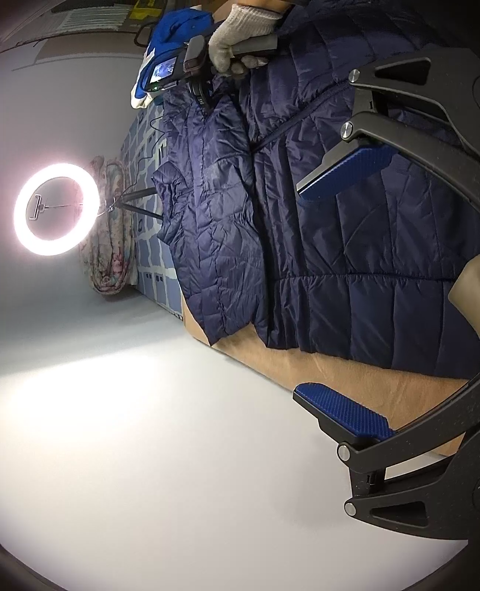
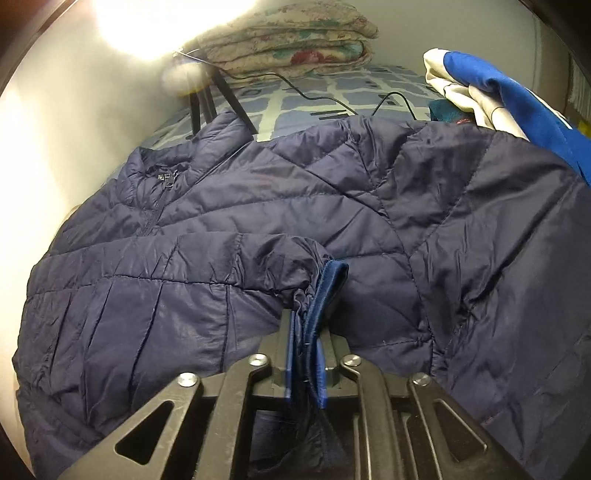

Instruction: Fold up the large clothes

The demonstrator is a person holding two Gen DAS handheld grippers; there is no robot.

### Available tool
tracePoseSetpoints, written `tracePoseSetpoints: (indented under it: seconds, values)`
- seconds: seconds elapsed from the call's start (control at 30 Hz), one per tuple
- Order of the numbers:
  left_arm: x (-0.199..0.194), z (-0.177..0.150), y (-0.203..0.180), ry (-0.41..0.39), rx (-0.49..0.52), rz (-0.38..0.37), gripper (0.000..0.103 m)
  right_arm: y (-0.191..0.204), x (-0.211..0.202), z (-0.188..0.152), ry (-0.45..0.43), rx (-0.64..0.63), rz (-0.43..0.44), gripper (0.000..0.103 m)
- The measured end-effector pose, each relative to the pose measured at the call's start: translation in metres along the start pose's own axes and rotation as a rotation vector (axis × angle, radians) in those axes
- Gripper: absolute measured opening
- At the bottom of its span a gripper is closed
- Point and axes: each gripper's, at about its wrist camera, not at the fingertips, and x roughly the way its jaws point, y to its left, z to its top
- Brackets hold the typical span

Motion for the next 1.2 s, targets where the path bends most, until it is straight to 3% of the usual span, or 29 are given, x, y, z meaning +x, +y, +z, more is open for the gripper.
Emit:
tracePoseSetpoints:
  seconds: [0.13, 0.2, 0.33, 0.4, 0.47, 0.6, 0.77, 0.83, 0.93, 1.2]
  values:
    - [-0.005, 0.006, -0.007, -0.016, 0.000, -0.014, 0.101, 0.001, -0.016, -0.006, -0.022, -0.031, -0.004, 0.028]
    - [-0.008, 0.009, -0.011, -0.026, 0.005, -0.023, 0.101, 0.000, -0.034, -0.011, -0.042, -0.045, 0.017, 0.038]
    - [-0.017, 0.017, -0.020, -0.054, -0.008, -0.046, 0.101, -0.001, -0.076, -0.025, -0.091, -0.060, 0.046, 0.047]
    - [-0.023, 0.022, -0.025, -0.075, -0.013, -0.062, 0.101, -0.002, -0.102, -0.037, -0.111, -0.068, 0.050, 0.064]
    - [-0.030, 0.028, -0.033, -0.098, -0.008, -0.084, 0.101, 0.000, -0.133, -0.053, -0.155, -0.099, 0.021, 0.070]
    - [-0.034, 0.032, -0.051, -0.101, 0.000, -0.124, 0.101, -0.009, -0.189, -0.084, -0.210, -0.121, -0.007, 0.071]
    - [-0.040, 0.028, -0.080, -0.115, 0.058, -0.161, 0.101, -0.036, -0.248, -0.126, -0.239, -0.047, -0.020, 0.071]
    - [-0.045, 0.023, -0.094, -0.116, 0.087, -0.202, 0.101, -0.045, -0.269, -0.143, -0.252, -0.022, -0.038, 0.072]
    - [-0.051, 0.015, -0.115, -0.108, 0.134, -0.252, 0.101, -0.058, -0.299, -0.168, -0.259, 0.030, -0.066, 0.085]
    - [-0.077, -0.010, -0.168, -0.067, 0.240, -0.413, 0.101, -0.104, -0.367, -0.231, -0.289, 0.123, -0.131, 0.085]
